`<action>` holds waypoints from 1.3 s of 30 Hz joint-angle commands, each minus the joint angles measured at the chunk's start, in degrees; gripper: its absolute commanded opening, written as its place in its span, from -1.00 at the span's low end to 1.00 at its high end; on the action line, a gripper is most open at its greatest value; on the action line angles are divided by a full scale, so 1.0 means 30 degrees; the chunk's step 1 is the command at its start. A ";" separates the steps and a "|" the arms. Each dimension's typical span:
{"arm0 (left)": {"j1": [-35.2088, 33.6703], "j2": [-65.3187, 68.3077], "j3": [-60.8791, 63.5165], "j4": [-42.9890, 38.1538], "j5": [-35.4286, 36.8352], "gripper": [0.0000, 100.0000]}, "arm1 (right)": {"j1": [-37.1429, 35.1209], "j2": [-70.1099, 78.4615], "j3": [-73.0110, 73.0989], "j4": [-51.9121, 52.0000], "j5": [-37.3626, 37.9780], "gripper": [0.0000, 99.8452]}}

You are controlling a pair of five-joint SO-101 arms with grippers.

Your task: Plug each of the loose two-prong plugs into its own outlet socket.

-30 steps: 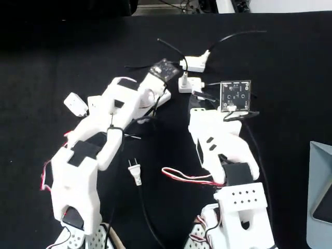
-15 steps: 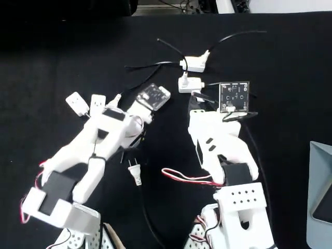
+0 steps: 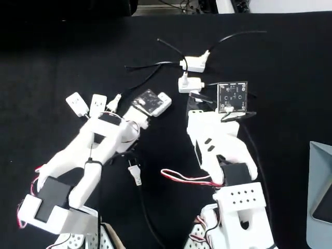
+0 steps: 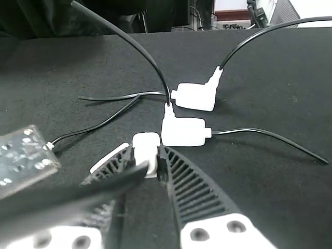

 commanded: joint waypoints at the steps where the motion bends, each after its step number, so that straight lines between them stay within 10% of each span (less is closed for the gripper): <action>1: -0.1802 -0.1729 0.0806 0.0264 -0.0147 -0.94 | -0.0293 -0.0220 -0.0161 -0.0381 -0.0147 -0.98; 14: -0.3766 -0.9788 0.7341 0.0322 -0.0850 -0.92 | -0.0703 -0.0190 0.0044 -0.0352 0.0000 -0.98; 21: -0.7429 -1.3245 0.7604 0.2491 0.1260 -0.42 | -0.3223 0.0220 0.0073 0.0176 0.1231 -0.98; 39: -1.0711 -2.2359 1.2293 0.3692 0.4659 -0.35 | -0.5568 1.4374 -0.8601 -0.1495 0.3575 -0.98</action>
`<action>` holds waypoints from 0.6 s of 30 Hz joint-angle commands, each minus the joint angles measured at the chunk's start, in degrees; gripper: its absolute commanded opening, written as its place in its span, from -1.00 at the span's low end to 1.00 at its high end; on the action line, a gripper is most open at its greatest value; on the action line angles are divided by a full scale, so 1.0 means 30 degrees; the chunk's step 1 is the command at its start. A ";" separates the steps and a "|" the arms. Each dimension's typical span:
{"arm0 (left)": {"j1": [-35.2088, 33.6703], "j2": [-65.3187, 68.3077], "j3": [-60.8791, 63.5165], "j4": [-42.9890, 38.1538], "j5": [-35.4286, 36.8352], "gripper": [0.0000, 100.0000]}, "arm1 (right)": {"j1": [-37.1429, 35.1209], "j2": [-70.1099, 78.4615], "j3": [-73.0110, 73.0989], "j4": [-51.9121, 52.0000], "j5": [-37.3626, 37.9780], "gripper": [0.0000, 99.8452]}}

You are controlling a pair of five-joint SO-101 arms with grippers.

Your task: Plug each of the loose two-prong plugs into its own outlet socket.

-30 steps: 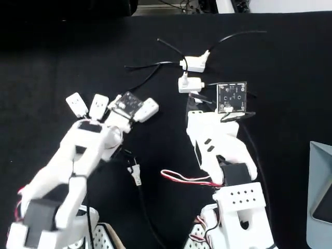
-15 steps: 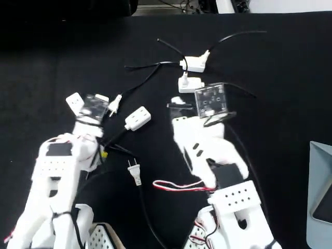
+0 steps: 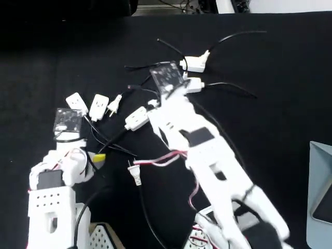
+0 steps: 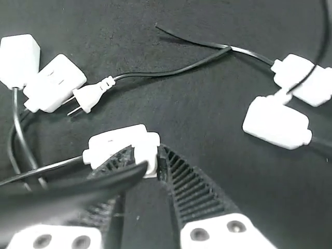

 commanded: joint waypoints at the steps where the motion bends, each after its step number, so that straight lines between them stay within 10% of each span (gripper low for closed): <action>1: -0.1597 -0.1201 -0.0015 0.0234 0.0293 -0.35 | -0.0264 0.2916 -0.2505 -0.1788 0.1026 -0.98; 18: -0.1890 -0.1260 0.0015 0.0234 0.0293 -0.35 | -0.0498 1.0037 -0.5905 -0.3253 0.4044 -0.98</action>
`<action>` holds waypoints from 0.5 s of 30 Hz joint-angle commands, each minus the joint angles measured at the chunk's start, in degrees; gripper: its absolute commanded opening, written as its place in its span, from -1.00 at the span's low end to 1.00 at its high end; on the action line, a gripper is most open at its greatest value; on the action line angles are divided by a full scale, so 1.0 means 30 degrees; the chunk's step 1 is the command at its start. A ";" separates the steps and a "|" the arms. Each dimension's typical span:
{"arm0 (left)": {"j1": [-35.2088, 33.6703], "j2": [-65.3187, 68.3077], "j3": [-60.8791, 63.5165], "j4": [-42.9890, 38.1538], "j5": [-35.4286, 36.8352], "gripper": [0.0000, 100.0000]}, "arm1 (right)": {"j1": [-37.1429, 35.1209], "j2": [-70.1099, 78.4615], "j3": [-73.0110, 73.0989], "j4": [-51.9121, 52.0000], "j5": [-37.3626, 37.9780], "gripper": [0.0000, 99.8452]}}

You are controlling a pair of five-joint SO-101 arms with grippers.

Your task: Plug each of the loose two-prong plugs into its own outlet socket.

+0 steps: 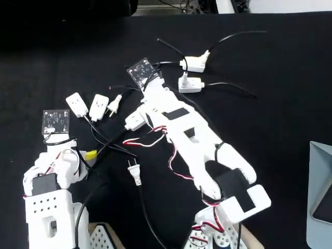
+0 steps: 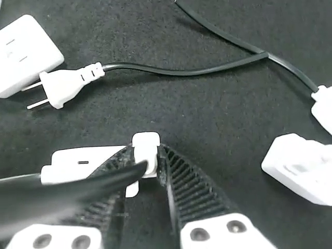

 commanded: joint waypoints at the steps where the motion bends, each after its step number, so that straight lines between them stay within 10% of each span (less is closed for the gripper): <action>1: -0.0190 -0.0234 -0.0161 0.0117 0.0147 -0.35 | -0.0234 -0.0132 -0.1187 0.0440 0.0264 -0.98; 15: 0.0249 -0.0381 0.0132 0.0000 0.0147 -0.35 | -0.1114 -0.2476 -0.1626 0.3546 0.0205 -0.98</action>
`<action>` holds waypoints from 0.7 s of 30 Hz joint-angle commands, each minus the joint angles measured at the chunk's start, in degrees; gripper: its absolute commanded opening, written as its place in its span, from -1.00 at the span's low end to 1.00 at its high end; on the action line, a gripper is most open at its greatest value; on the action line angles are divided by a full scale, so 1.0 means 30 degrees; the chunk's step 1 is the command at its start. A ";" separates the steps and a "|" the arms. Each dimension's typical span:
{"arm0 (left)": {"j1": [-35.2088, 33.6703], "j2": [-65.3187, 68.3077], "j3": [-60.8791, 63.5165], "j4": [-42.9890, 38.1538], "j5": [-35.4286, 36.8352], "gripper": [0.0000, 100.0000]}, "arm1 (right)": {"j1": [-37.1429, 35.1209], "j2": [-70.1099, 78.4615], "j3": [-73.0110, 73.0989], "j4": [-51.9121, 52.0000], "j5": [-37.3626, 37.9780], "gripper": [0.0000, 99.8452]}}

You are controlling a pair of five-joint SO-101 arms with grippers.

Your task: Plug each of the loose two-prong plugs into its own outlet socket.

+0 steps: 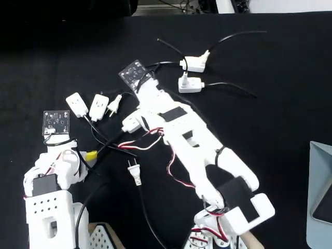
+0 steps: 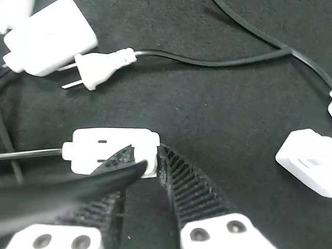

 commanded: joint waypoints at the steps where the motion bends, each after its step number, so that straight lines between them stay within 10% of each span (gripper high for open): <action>1: 0.0249 -0.0176 -0.0073 0.0029 0.0147 -0.35 | -0.0117 -0.0894 -0.1099 0.0088 0.0000 -0.98; 21: 0.0190 -0.0176 -0.0073 0.0059 0.0147 -0.35 | -0.0850 0.0249 -0.1626 0.1495 -0.1084 -0.98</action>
